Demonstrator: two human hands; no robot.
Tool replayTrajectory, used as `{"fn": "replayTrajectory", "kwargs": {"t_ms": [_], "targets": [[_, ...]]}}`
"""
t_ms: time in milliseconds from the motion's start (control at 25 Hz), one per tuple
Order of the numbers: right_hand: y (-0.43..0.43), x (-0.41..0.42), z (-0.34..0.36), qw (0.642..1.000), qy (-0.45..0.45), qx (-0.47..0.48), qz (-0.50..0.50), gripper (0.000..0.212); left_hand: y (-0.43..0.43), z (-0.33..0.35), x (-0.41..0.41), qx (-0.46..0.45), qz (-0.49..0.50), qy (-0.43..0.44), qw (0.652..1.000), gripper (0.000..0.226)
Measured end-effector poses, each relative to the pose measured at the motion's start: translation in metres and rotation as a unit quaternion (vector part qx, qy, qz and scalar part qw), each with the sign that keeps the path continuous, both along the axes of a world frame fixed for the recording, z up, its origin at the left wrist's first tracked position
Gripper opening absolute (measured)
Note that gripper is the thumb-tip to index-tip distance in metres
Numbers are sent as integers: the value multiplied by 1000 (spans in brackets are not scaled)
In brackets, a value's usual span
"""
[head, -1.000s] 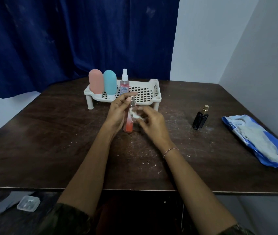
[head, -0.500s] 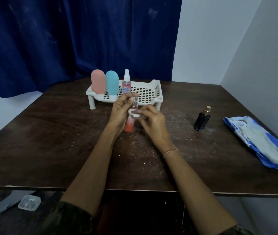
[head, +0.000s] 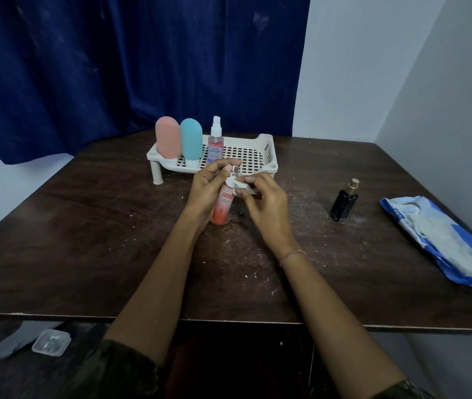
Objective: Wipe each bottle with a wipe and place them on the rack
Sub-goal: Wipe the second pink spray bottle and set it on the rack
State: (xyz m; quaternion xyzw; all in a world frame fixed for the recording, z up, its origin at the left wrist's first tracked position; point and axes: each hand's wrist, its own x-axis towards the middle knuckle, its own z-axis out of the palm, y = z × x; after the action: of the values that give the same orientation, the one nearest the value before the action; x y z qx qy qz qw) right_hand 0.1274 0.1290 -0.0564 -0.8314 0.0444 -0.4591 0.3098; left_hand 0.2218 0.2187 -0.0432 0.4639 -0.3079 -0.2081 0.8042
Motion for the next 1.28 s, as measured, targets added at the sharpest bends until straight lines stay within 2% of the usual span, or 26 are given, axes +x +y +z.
{"fn": "replayTrajectory", "kwargs": {"t_ms": [200,400,760,920,1000,1160,1280], "targets": [[9,-1,-1,996,0,-87,32,18,-1,-1,1,7,23,-14,1000,20],[0,1,1,1000,-21,4,-22,18,-1,0,0,3,8,2,1000,18],[7,0,-1,998,1,-63,31,19,1,0,3,13,34,31,999,11],[2,2,-1,999,-12,33,-3,13,1,1,1,4,29,45,999,12],[2,1,-2,1000,13,26,4,12,2,0,3,8,41,36,998,12],[9,1,-9,989,104,-78,72,14,2,-2,9,5,89,51,995,13],[11,0,-9,977,161,-117,78,15,3,-1,10,12,106,61,992,12]]}}
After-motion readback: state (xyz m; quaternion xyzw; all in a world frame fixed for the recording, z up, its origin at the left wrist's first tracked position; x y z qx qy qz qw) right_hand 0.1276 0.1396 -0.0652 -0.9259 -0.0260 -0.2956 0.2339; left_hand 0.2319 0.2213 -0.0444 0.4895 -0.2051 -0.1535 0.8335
